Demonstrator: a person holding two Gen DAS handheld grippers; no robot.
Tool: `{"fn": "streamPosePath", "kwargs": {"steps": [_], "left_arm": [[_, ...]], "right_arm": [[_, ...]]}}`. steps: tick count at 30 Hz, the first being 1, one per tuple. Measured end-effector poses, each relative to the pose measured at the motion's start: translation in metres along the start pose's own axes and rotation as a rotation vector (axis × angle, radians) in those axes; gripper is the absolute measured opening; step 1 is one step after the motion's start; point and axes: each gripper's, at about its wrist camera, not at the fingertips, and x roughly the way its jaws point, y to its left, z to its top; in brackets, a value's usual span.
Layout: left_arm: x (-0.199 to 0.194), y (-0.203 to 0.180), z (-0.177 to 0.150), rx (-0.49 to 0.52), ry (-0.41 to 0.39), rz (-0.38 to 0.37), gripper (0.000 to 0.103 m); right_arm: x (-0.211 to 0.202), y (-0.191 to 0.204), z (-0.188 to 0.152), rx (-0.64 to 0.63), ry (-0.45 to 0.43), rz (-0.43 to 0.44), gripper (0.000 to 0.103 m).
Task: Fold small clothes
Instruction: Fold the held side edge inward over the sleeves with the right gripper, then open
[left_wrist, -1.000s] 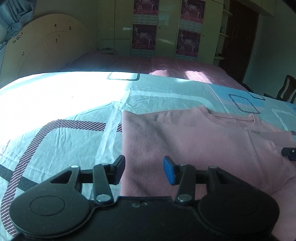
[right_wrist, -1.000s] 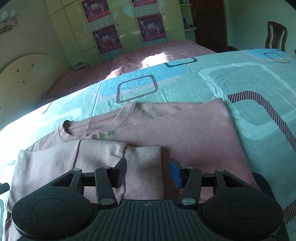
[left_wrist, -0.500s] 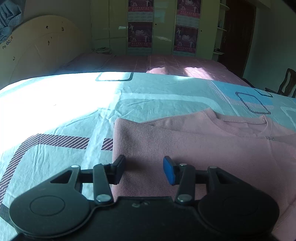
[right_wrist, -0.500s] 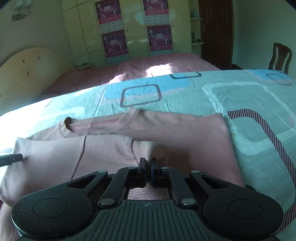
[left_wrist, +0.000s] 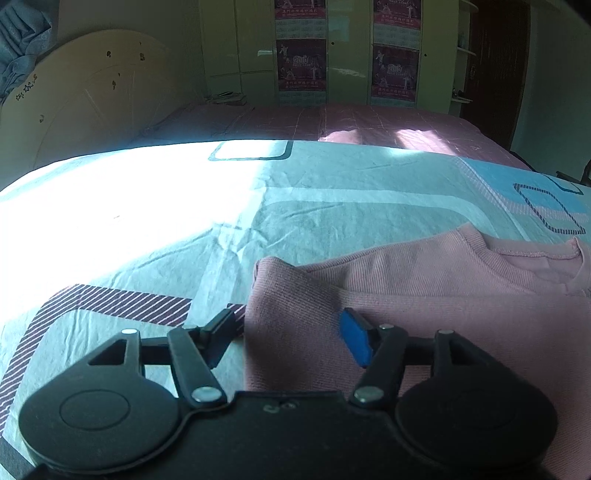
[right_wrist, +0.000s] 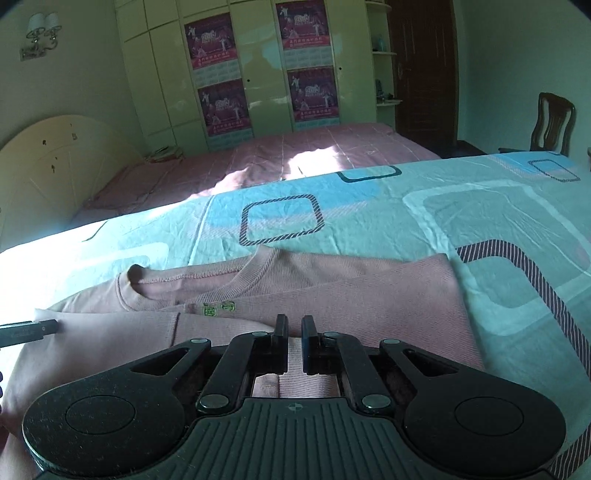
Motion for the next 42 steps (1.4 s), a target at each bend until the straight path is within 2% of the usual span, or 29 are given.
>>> {"fn": "streamPosePath", "kwargs": {"steps": [3,8,12,18,24,28,29,33,41,42], "left_arm": [[-0.002,0.003,0.001,-0.005,0.010,0.002,0.067],[-0.022,0.000,-0.002,0.027,-0.002,0.005,0.063],[-0.050,-0.010,-0.010,0.031,-0.020,-0.035,0.063],[-0.075,-0.040,-0.025,0.075,-0.001,-0.092,0.064],[-0.080,-0.056,-0.037,0.108,0.024,-0.107,0.066],[-0.069,-0.056,-0.048,0.117,0.070,-0.090,0.067],[-0.068,-0.054,-0.050,0.113,0.069,-0.089,0.070],[-0.070,-0.045,-0.052,0.100,0.069,-0.073,0.072],[-0.089,-0.041,-0.054,0.083,0.065,-0.073,0.070],[-0.093,-0.043,-0.055,0.084,0.061,-0.080,0.070]], "right_arm": [[0.026,0.001,-0.013,-0.051,0.103,-0.069,0.005],[0.016,-0.004,-0.010,-0.041,0.075,-0.073,0.005],[-0.002,0.002,-0.003,-0.030,0.030,-0.020,0.005],[-0.008,0.022,-0.008,-0.045,0.060,0.037,0.005],[-0.009,0.034,-0.022,-0.082,0.096,0.053,0.005],[0.000,0.026,-0.035,-0.101,0.148,0.048,0.005],[0.000,0.023,-0.036,-0.106,0.147,0.053,0.005],[-0.007,0.009,-0.034,-0.084,0.132,-0.021,0.005],[-0.024,0.009,-0.031,-0.074,0.125,-0.002,0.007],[-0.026,0.013,-0.031,-0.072,0.123,0.015,0.012]]}}
